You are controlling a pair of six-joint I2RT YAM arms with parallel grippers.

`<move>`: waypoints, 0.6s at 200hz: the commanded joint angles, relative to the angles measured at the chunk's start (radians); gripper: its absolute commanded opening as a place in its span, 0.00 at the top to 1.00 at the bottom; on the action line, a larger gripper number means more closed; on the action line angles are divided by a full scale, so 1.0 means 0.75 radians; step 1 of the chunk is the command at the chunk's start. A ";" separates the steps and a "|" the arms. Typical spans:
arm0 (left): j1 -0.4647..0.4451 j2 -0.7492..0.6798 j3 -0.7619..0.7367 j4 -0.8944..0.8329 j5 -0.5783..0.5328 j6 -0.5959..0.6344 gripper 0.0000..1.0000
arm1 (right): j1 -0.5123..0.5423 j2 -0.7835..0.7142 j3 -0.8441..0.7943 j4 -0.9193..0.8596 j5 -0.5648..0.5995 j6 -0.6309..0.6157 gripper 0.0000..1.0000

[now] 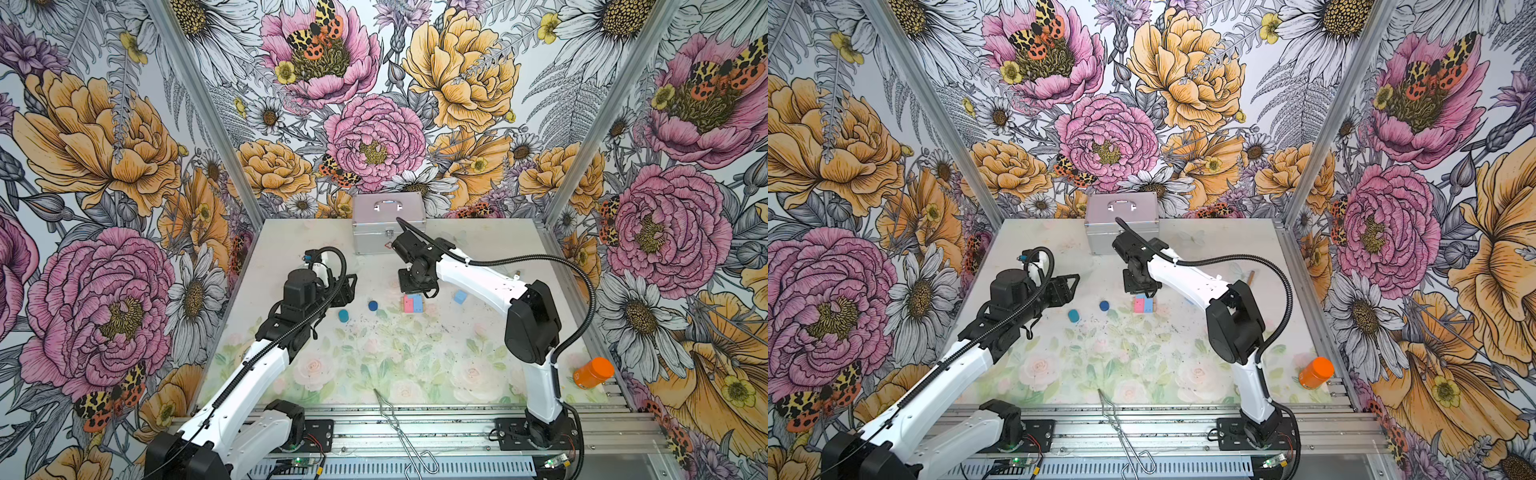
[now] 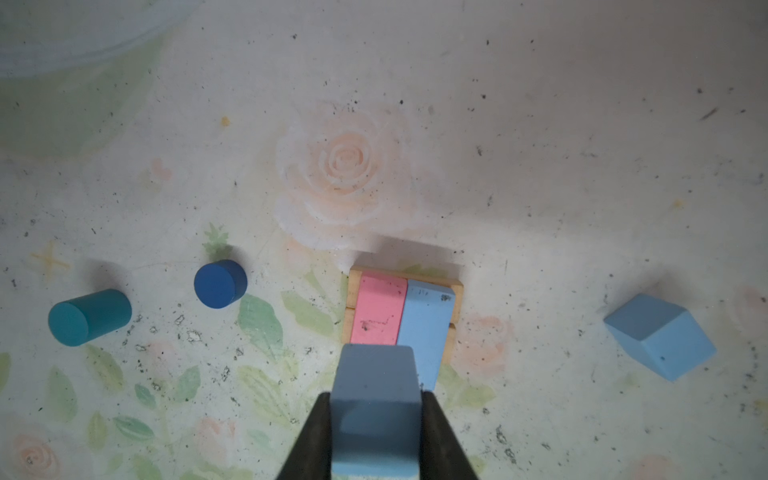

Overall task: Build the wood block tower
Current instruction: 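Carry the light-blue cube with the right gripper over the bar stack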

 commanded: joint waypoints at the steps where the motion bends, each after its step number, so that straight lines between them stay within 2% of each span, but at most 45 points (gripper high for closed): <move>1: 0.003 -0.018 -0.018 0.026 -0.014 0.002 0.29 | 0.018 0.044 0.034 -0.010 0.027 0.060 1.00; 120: -0.003 -0.018 -0.034 0.048 0.001 0.002 0.28 | 0.047 0.103 0.020 -0.007 0.083 0.141 1.00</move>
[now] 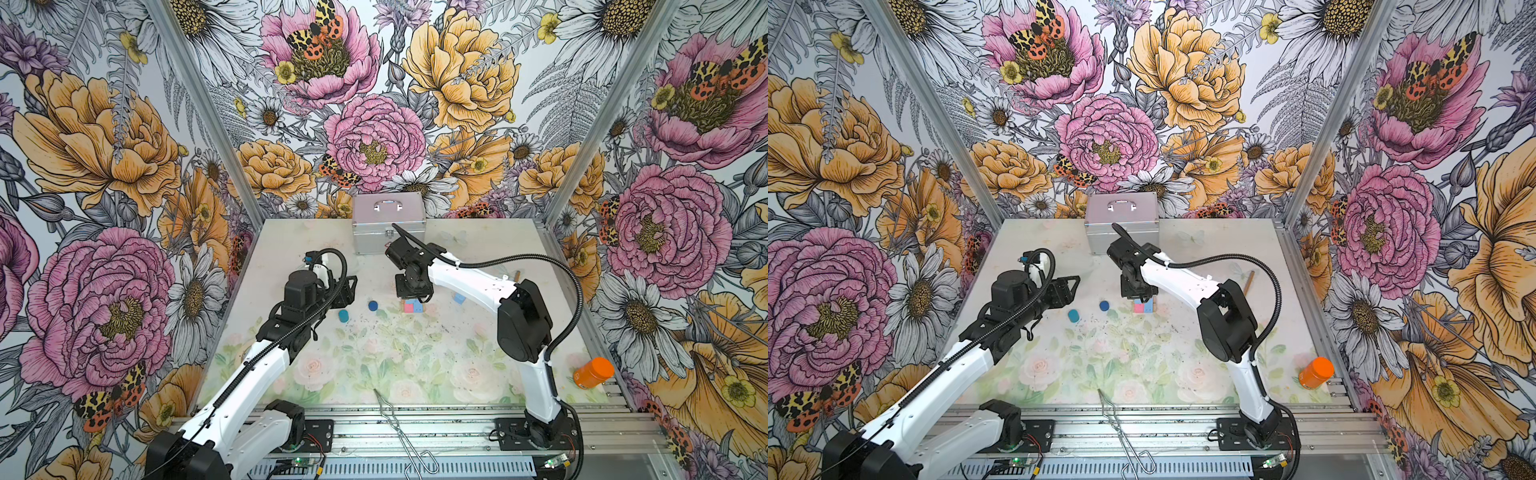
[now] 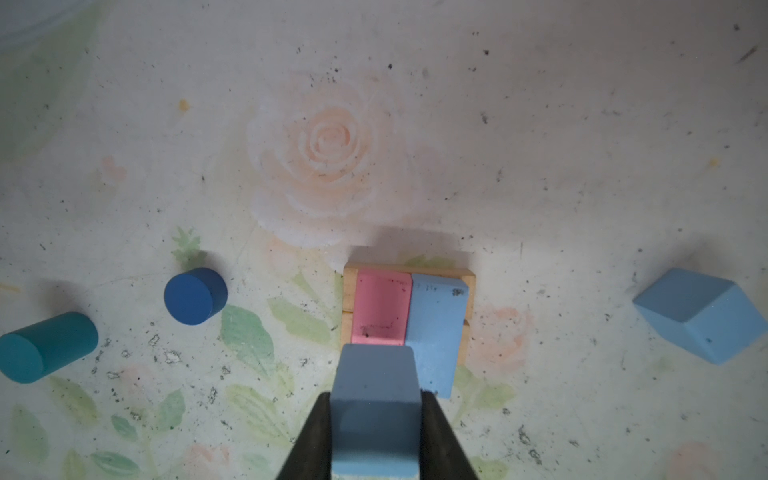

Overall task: Build the wood block tower
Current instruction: 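Carry the light-blue cube with the right gripper over the bar stack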

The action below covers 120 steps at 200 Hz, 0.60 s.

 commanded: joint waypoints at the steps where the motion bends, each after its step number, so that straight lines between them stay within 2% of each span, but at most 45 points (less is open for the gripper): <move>1: -0.003 -0.018 -0.016 0.044 0.001 0.002 0.28 | 0.013 0.040 0.018 0.001 0.040 0.031 1.00; 120: -0.005 -0.008 -0.019 0.044 0.002 0.004 0.28 | 0.023 0.087 0.039 0.003 0.030 0.044 1.00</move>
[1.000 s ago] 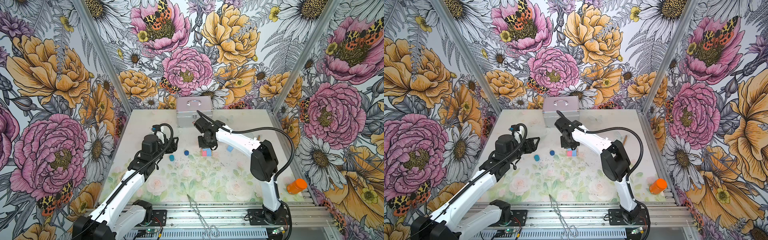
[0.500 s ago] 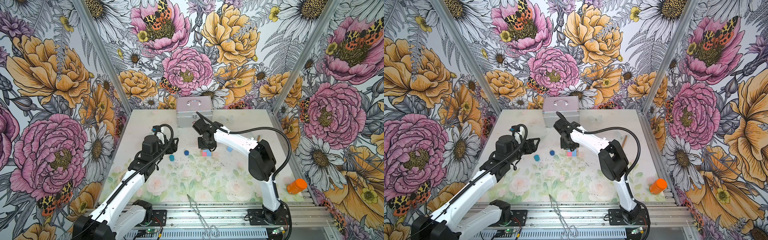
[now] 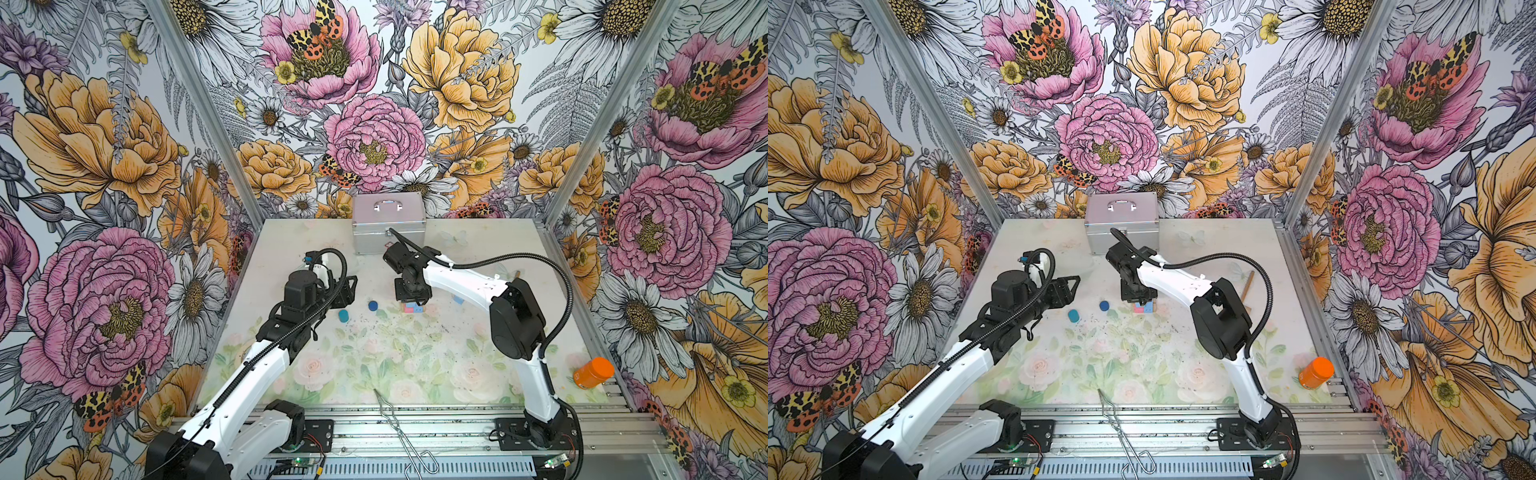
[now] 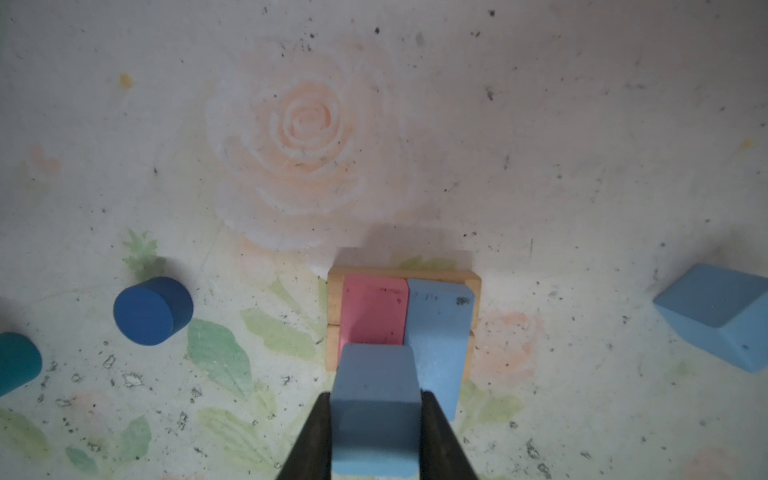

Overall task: Build the wood block tower
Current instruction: 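Carry the light-blue cube with the right gripper over the bar stack, then lower the light-blue cube onto the pink bar and open the right gripper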

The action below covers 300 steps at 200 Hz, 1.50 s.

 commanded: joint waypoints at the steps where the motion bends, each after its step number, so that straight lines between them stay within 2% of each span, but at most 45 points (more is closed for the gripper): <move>1: -0.004 -0.008 -0.019 0.044 0.001 0.005 0.28 | 0.010 0.025 0.039 0.004 0.012 0.024 1.00; 300: -0.005 -0.008 -0.019 0.049 0.005 0.006 0.27 | 0.012 0.068 0.078 0.001 -0.001 0.032 1.00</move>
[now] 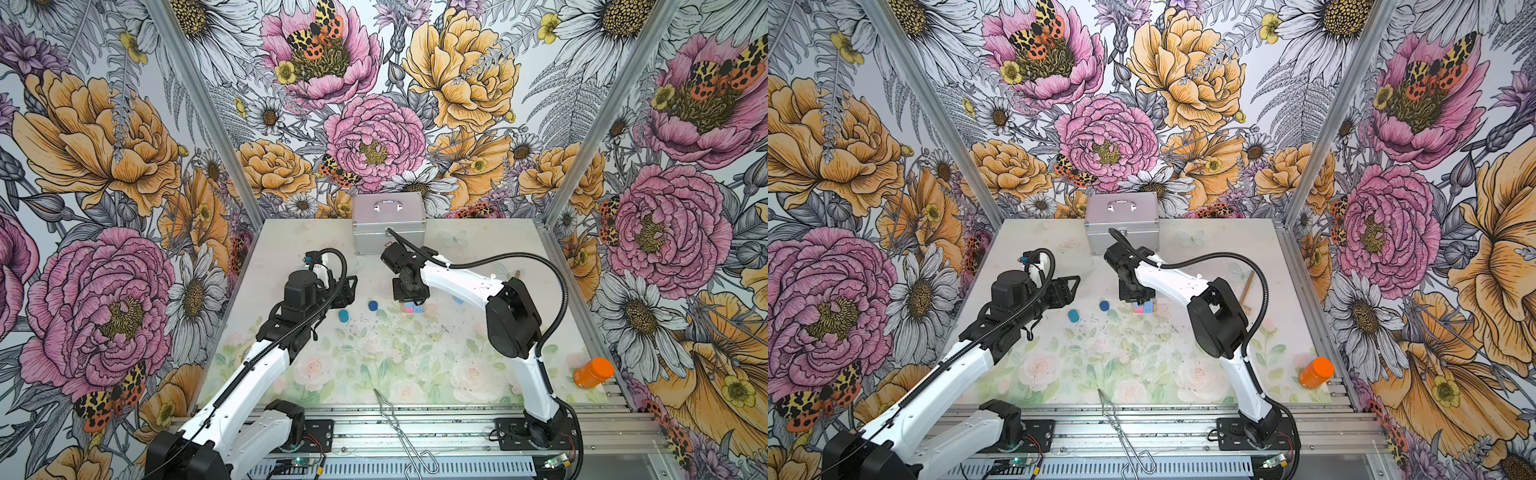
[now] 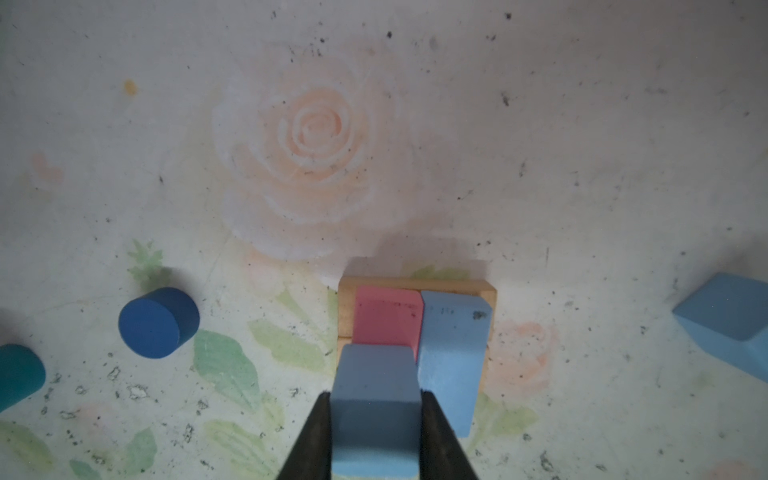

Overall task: Build the wood block tower
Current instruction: 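Lower the light-blue cube onto the pink bar and open the right gripper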

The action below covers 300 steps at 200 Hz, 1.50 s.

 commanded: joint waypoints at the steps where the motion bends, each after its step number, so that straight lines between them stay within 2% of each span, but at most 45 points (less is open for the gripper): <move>1: -0.004 -0.008 -0.019 0.049 0.007 0.006 0.27 | 0.008 0.028 0.037 0.001 0.000 0.021 1.00; 131: -0.008 -0.012 -0.021 0.048 0.005 0.007 0.27 | -0.002 0.009 0.026 0.002 0.020 0.019 1.00; 177: -0.008 -0.012 -0.021 0.047 0.004 0.006 0.27 | -0.004 0.009 0.023 0.001 0.019 0.020 0.97; 232: -0.009 -0.012 -0.021 0.047 0.003 0.008 0.27 | -0.008 0.005 0.021 0.002 0.022 0.017 0.77; 286: -0.010 -0.012 -0.021 0.046 0.000 0.010 0.27 | -0.008 0.001 0.023 0.001 0.023 0.017 0.67; 300: -0.011 -0.012 -0.020 0.047 0.001 0.010 0.27 | -0.008 0.000 0.023 0.001 0.022 0.018 0.61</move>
